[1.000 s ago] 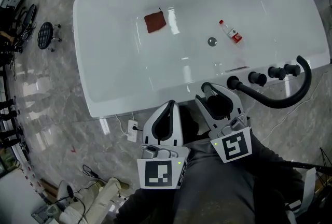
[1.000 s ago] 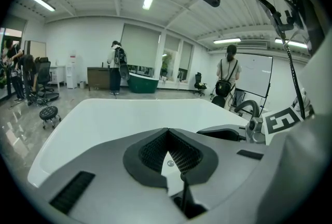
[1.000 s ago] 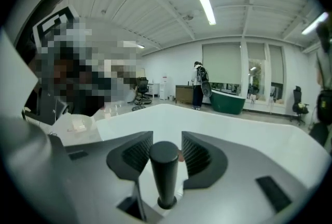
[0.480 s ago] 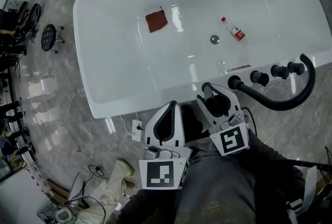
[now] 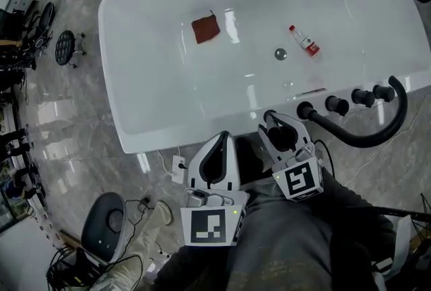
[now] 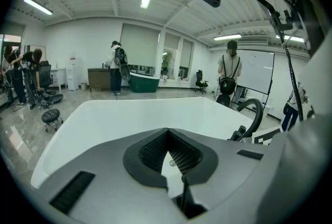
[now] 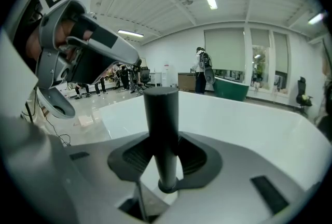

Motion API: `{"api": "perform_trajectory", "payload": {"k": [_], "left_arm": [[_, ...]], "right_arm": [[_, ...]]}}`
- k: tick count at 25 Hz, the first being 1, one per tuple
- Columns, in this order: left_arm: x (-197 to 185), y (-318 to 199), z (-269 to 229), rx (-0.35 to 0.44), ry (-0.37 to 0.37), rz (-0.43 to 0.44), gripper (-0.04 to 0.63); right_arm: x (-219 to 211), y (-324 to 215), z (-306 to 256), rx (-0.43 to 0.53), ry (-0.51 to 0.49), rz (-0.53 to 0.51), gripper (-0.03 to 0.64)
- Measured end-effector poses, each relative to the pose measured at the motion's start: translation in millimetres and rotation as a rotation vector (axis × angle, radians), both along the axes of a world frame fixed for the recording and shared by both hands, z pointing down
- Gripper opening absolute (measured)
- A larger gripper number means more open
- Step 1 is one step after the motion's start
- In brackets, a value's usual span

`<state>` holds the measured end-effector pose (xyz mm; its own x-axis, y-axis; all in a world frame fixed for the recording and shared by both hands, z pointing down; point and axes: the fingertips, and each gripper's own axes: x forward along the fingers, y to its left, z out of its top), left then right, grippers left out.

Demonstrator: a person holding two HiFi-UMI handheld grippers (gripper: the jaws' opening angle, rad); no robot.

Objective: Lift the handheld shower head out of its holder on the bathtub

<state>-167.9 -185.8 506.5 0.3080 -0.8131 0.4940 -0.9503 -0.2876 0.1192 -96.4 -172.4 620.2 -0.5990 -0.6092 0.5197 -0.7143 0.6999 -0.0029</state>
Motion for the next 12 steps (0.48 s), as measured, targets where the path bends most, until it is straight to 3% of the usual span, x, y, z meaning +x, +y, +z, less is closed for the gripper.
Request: {"api": "perform_trajectory", "payload": {"k": [4, 12], "left_arm": [[-8, 1, -9, 0.002, -0.001, -0.015, 0.004], [-17, 6, -52, 0.001, 0.002, -0.044, 0.003]], "right_arm": [[-1, 0, -3, -0.005, 0.003, -0.001, 0.14], [-9, -10, -64, 0.052, -0.036, -0.02, 0.14]]}}
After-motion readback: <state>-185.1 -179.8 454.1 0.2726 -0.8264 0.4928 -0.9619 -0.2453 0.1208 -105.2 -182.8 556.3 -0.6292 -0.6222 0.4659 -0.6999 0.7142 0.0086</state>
